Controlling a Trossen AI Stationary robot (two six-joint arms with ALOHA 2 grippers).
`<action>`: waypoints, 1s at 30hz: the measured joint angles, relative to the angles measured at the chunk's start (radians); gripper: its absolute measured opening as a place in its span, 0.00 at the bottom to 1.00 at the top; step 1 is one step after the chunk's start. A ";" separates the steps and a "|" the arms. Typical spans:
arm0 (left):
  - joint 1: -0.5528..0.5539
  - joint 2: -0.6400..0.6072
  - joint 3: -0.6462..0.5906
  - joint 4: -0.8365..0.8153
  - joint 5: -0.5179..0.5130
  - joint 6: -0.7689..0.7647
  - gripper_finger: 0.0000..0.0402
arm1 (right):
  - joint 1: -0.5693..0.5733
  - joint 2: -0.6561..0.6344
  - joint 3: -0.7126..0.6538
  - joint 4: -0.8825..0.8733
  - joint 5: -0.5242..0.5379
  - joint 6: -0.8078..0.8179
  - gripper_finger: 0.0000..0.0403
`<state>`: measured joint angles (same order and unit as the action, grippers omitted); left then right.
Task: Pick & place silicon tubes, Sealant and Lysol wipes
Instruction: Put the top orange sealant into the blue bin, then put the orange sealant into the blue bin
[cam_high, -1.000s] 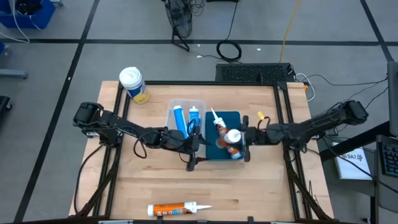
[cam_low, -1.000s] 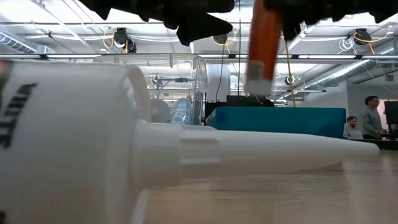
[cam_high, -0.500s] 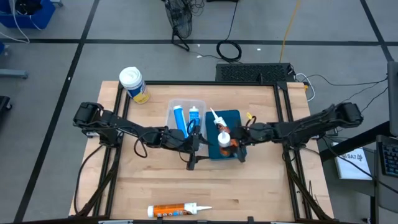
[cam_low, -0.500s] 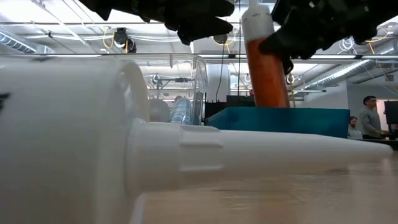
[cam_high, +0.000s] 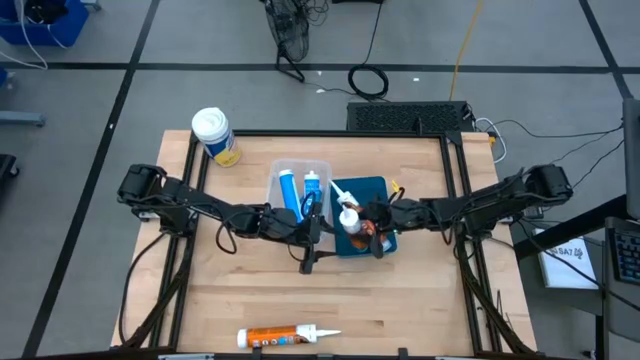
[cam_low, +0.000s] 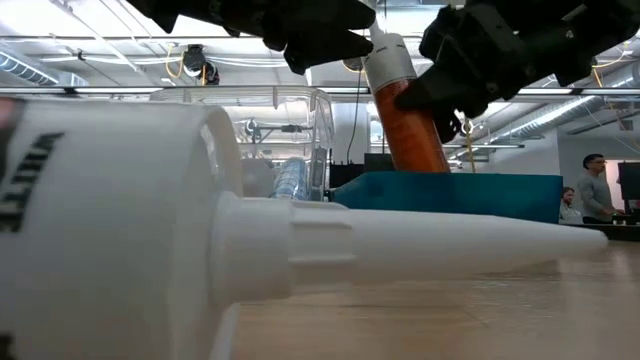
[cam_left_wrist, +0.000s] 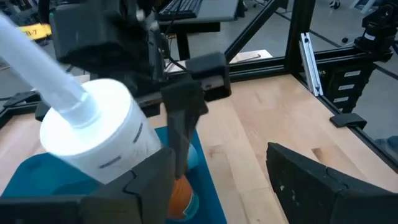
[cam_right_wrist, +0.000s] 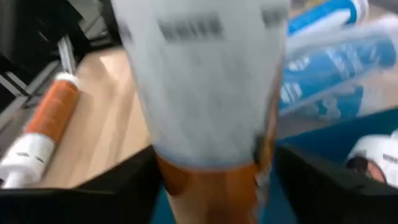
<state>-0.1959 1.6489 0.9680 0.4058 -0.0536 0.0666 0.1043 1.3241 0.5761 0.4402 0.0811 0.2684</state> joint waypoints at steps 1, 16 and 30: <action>0.000 0.000 0.000 -0.001 0.000 0.000 0.62 | 0.000 0.001 -0.002 -0.003 0.000 0.000 0.76; 0.000 0.000 0.000 -0.018 -0.002 -0.001 0.61 | 0.000 -0.004 -0.002 0.019 0.163 -0.043 0.91; 0.000 0.000 0.000 -0.020 -0.001 -0.001 0.61 | 0.002 -0.012 -0.001 0.071 0.267 -0.113 0.91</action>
<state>-0.1959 1.6493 0.9676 0.3854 -0.0546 0.0658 0.1062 1.3119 0.5751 0.5112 0.3484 0.1555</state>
